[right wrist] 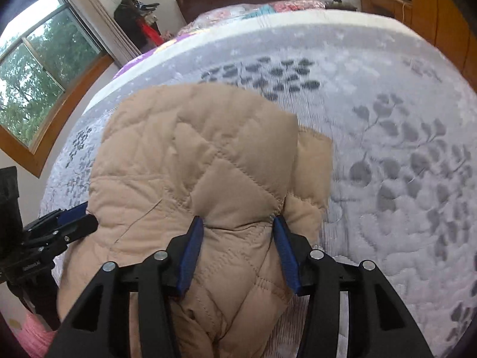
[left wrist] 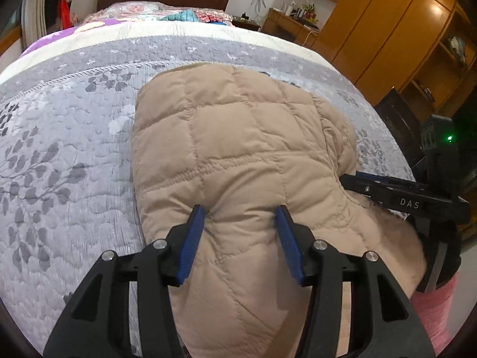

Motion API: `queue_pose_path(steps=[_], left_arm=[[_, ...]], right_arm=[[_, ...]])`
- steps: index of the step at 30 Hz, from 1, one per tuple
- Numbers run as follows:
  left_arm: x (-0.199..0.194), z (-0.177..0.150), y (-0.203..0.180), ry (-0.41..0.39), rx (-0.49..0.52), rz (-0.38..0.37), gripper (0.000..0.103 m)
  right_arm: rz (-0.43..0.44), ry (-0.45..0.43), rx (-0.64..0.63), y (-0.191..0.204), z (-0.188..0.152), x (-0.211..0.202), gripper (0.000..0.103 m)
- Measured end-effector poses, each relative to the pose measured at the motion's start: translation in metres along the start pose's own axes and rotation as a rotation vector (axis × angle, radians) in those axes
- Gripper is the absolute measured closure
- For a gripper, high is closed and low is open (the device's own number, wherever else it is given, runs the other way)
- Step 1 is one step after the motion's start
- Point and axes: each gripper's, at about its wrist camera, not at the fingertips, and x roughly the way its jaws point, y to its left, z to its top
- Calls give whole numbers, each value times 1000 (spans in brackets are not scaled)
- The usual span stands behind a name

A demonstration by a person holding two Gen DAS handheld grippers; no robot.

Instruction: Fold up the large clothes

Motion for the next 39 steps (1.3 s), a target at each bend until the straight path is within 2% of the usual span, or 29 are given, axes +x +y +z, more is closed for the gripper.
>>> queue_pose_path(steps=[5,11,13,16,18,22,26,31,35,37,39], left_arm=[[1,1,-4,-7,18,28,52],[-42,-9,-8,-56,34,20,53],[-57,-19,-12,-72,47,7,53],[-71,-38,-20,-71,51,7,53],[-74,-48,-23,-67,51,6,53],[-65,-64,-22,-46,41,39,53],[-51,-70,-14,-32,31,50,46],[-38,-73,-7,-27,38,63,42],[-45,-70,-5,-20,25,35,42],[-56,-66,0,-18,9,-15,42],[-67,-62,6,-38,-3,-60,38]], right_arm=[[-1,-14,14,1,-2,-6,54],[-23,-125,-38,15,-17,-62,54],[13,-151,-79,27,-31,-82,54],[65,-138,-139,43,-53,-94,54],[60,-122,-178,55,-68,-94,54],[-37,-129,-222,66,-85,-88,54],[-69,-90,-215,61,-93,-65,52],[-8,-57,-146,44,-94,-47,50],[52,-67,-112,35,-90,-64,50],[96,-98,-100,29,-89,-82,46],[161,-129,-67,18,-88,-98,25]])
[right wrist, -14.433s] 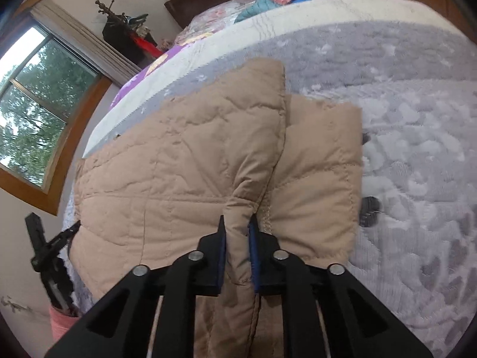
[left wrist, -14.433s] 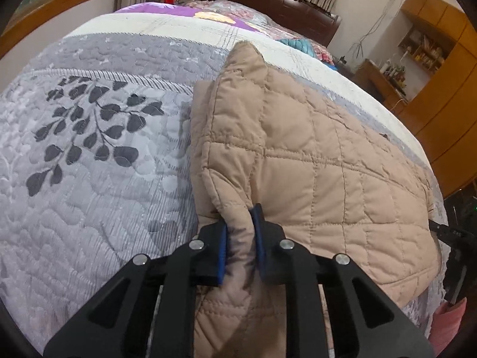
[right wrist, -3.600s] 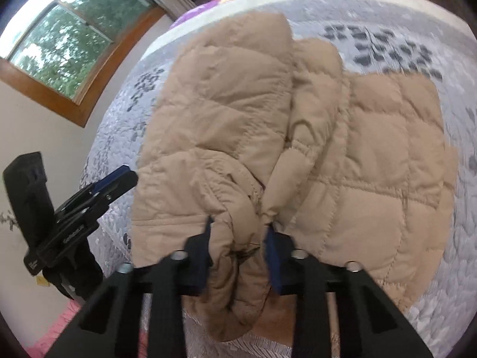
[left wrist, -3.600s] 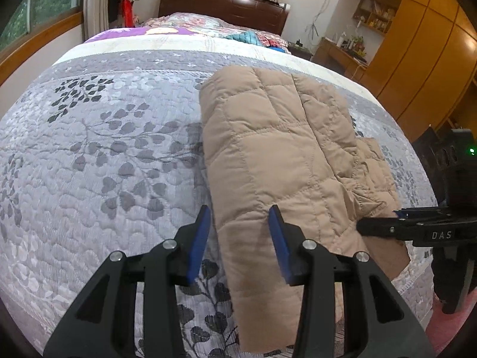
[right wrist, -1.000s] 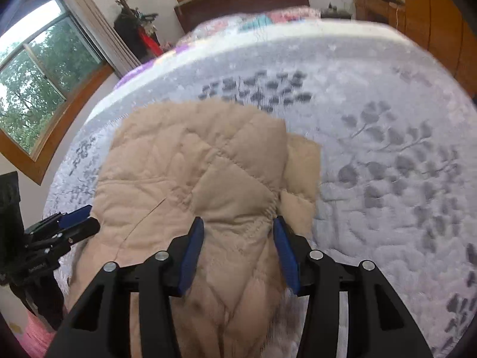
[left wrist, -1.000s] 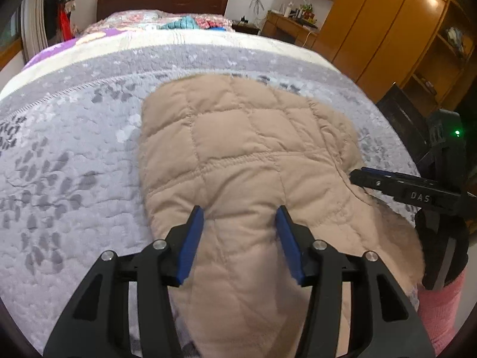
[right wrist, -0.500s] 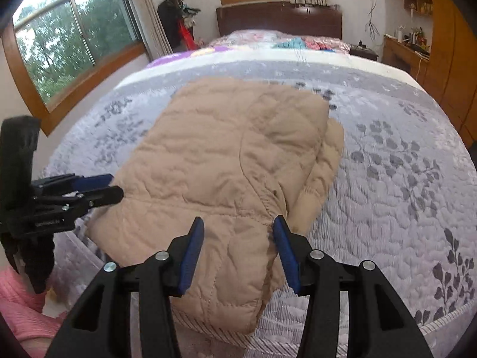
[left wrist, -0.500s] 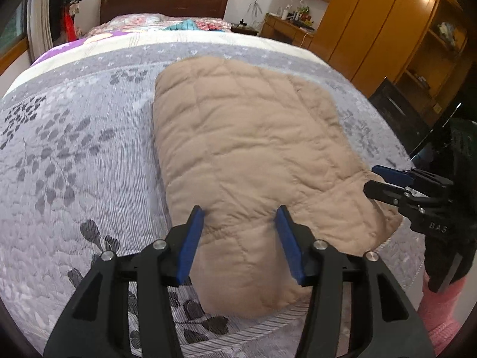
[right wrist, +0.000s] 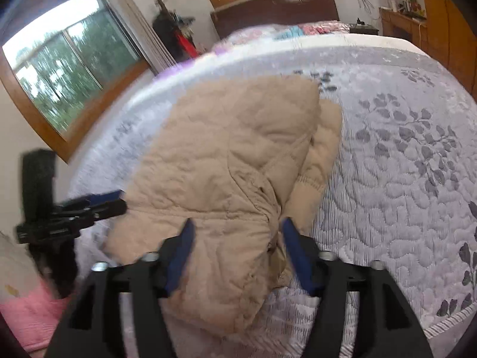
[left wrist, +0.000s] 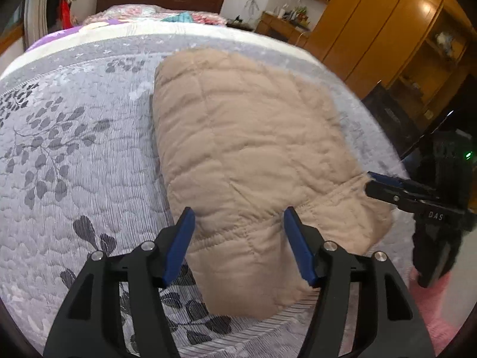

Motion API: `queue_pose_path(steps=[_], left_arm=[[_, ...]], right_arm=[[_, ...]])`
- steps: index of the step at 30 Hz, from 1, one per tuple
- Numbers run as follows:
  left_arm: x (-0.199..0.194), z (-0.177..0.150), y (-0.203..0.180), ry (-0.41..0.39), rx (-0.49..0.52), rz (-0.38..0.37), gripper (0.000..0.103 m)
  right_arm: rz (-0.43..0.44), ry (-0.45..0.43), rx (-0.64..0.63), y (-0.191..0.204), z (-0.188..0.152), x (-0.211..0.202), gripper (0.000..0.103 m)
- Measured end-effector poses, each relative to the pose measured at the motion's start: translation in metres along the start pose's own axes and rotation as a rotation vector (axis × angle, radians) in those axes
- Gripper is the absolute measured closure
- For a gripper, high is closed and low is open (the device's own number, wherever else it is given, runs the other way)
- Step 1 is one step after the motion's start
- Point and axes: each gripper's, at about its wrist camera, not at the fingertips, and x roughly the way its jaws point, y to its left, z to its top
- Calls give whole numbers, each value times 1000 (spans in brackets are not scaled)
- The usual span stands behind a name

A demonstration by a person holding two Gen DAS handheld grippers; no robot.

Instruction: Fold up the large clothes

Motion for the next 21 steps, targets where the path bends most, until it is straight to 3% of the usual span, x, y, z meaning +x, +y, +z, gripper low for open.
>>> queue_pose_path(steps=[2,5,12,21], left_arm=[[-9,5,11,-29,-21,-26,25],[-11,15,30,-28,-74,-67,22],[22,24,76,70,-185,-185,19],[61,30,95,140,-251,-328,15]], right_arm=[[45,-22,44,-14,2,-11,22],[123,-1,135,-40,2,-9,17],[311,55,308,-86,-3,27,12],[374,105,343,-106,-1,60,6]])
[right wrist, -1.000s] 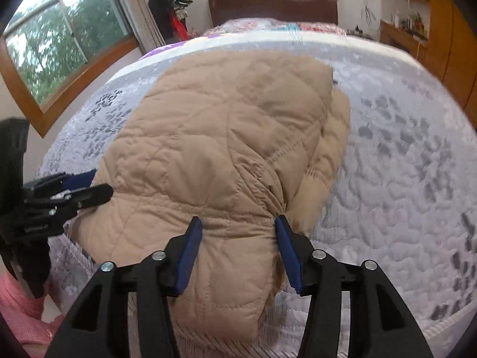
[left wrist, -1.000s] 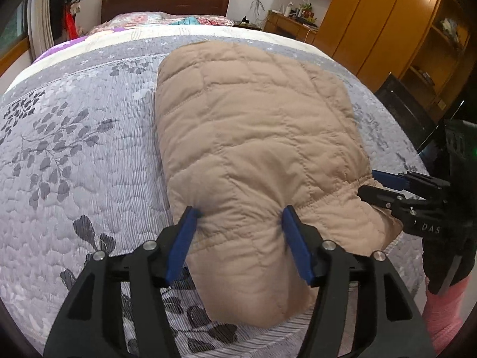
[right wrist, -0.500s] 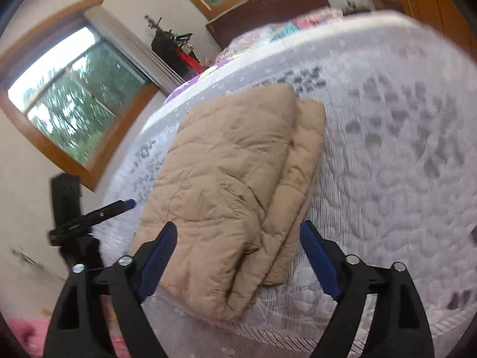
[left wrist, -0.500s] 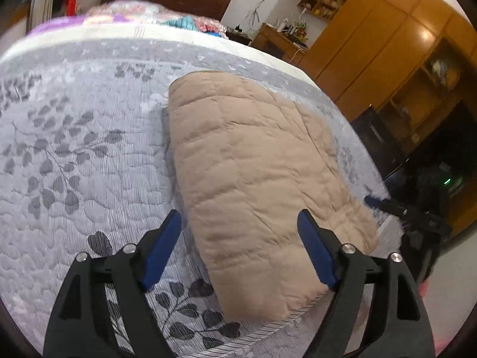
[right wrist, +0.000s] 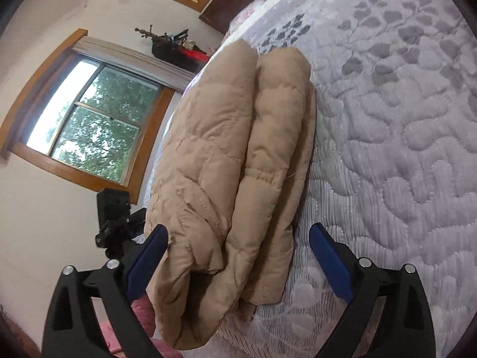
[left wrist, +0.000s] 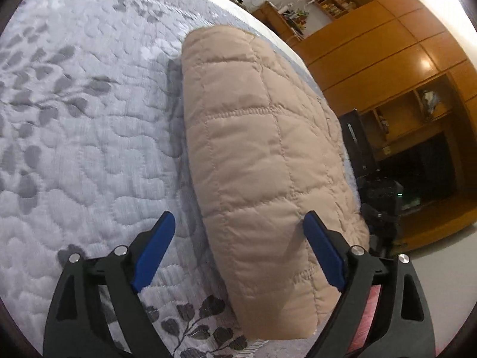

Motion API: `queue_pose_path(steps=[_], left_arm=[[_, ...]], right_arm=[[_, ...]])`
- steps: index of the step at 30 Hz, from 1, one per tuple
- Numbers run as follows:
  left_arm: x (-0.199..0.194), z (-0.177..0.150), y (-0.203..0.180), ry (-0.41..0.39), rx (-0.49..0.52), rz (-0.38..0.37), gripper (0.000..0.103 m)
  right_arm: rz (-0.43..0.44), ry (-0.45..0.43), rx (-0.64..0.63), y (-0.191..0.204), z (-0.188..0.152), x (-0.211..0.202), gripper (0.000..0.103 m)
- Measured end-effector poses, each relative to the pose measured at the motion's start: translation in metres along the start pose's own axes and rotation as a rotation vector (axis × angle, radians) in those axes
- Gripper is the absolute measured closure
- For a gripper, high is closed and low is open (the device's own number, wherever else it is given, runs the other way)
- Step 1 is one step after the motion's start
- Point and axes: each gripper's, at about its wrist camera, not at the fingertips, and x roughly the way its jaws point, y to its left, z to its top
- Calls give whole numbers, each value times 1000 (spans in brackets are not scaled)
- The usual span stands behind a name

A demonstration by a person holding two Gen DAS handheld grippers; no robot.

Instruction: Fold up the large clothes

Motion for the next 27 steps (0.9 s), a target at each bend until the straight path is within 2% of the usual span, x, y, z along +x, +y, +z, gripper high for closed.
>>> queue_pose_path(steps=[5,9,16,18,19,21,23,27], left_arm=[[19,9,8,46,-24,-78,13],[37,18,3,73,-5,-112,12],[57,17,-19,85,45,-77,11],[57,14,-26,72,58,-61,17],[57,12,-32,61,73,-49,23],[53,10,-40,43,97,-34,32],[51,3,-52,13,137,-11,41],[40,1,-73,-40,192,-6,49]], right_arm=[[12,22,-18,-2,6,11,3],[6,50,-49,5,10,22,3],[-22,83,-128,26,14,49,12],[-27,87,-149,32,14,53,25],[-16,87,-151,36,13,53,29],[-15,79,-170,43,13,53,44],[-20,65,-185,50,15,51,51],[-52,28,-250,76,16,42,57]])
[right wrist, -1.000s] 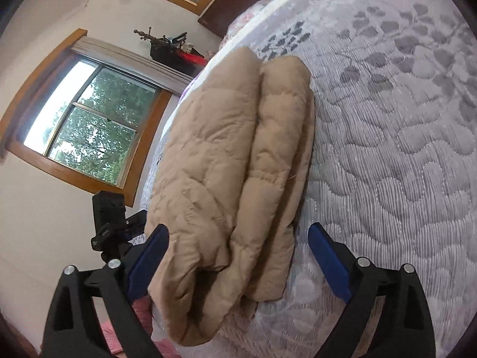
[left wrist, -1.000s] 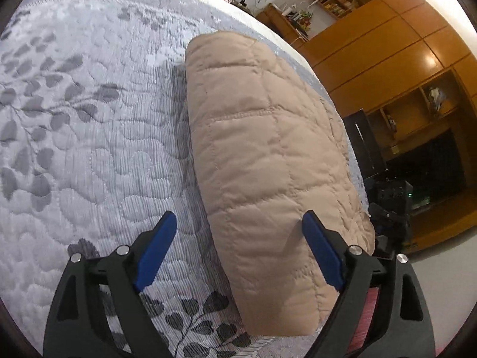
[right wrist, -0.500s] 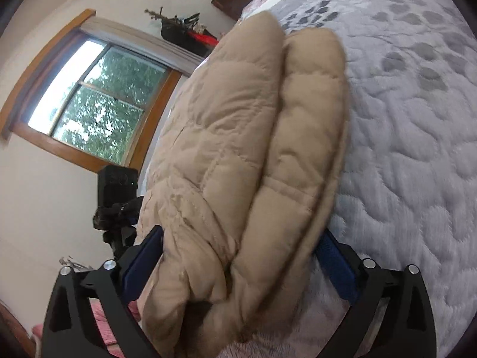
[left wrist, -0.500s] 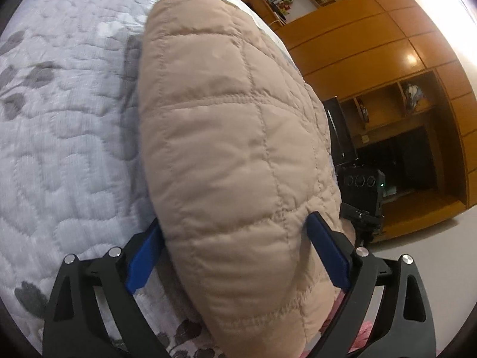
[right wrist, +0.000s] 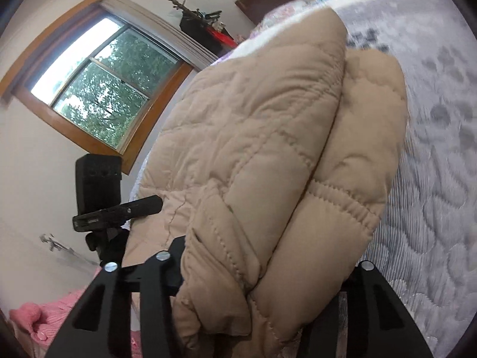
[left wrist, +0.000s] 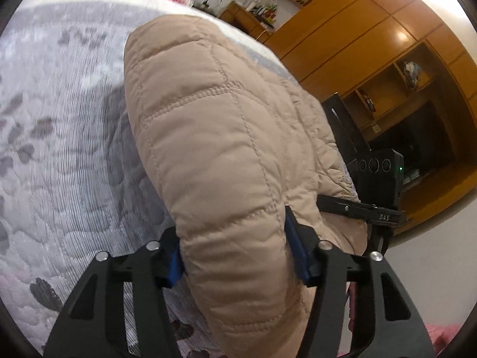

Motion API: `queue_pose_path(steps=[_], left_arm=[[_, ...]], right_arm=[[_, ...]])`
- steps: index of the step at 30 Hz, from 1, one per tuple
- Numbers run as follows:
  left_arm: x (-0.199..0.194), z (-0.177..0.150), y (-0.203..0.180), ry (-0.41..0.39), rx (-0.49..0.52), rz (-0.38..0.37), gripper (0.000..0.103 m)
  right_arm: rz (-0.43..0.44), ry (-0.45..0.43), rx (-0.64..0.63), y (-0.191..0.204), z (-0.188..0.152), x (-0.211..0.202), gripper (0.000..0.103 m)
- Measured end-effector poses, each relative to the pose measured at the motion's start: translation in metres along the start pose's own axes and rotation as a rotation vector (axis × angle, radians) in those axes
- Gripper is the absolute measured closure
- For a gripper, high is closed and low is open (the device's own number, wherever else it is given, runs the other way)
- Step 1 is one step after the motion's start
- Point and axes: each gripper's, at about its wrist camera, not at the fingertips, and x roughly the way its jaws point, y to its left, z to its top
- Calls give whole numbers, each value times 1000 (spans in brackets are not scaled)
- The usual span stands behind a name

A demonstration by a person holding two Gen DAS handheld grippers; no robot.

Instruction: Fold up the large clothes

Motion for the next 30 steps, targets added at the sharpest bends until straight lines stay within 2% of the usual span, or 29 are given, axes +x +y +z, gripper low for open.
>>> queue_pose_path(steps=[4,9,16,19,24,30], left_arm=[[-20,12,-12,-57,30,-14,50],[-43,42,-14,-140,47,-2,50],[-63,91,19,-228,39,32,50],[-65,114,46,-250,16,48,49],[-64,143,92,-260,-26,73,49],[-45,154,145,-205,-98,112,48]], right_arm=[[-2,-35,-60,22,17,-11,58],[-38,-68,-153,57,59,-8,58],[-68,-69,-239,87,135,37,58],[-77,-61,-245,86,163,67,58],[-86,-27,-221,61,198,118,58],[-103,48,-167,22,211,165,58]])
